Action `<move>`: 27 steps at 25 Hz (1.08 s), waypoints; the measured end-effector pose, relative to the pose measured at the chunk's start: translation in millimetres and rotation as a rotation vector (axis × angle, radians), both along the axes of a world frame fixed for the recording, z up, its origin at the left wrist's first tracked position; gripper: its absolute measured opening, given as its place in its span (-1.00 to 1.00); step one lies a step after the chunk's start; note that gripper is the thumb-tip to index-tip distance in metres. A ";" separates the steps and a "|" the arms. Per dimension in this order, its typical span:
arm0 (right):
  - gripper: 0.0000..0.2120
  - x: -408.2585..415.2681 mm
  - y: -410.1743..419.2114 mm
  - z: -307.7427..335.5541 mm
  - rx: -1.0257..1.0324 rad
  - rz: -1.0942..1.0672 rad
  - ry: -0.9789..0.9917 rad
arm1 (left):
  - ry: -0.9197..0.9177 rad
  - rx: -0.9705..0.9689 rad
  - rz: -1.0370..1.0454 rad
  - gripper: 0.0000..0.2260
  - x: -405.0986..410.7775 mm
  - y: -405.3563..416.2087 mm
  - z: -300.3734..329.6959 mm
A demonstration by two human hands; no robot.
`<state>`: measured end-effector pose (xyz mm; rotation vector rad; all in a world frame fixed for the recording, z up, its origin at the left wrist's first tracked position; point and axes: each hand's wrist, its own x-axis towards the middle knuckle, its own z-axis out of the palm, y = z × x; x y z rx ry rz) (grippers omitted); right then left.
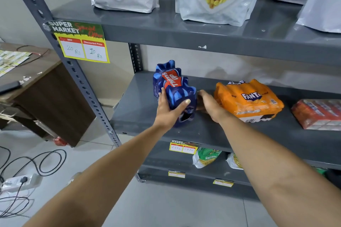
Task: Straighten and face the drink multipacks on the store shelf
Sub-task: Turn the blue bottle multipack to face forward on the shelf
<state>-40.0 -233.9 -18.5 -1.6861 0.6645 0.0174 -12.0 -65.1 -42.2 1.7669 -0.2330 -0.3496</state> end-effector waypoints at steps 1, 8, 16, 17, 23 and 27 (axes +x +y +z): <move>-0.50 -1.5 2.1 0.9 -0.014 0.026 0.011 | -0.031 0.018 0.055 0.04 -2.9 -2.7 -0.1; -0.28 20.9 -5.1 26.3 -0.261 0.058 0.044 | -0.036 0.025 -0.083 -0.37 34.1 41.3 7.5; -0.58 68.1 -5.2 46.3 -0.371 0.194 -0.122 | 0.095 -0.031 0.309 -0.53 79.9 63.9 28.5; -0.61 70.4 -2.4 44.2 -0.374 0.176 -0.132 | 0.138 -0.052 0.318 -0.42 81.0 59.8 35.5; -0.69 57.0 4.6 38.5 -0.597 0.154 -0.152 | 0.243 0.035 0.224 -0.53 93.0 46.0 55.9; -0.69 32.2 6.1 35.7 -0.700 0.163 -0.130 | 0.284 0.022 0.175 -0.62 99.4 46.2 63.0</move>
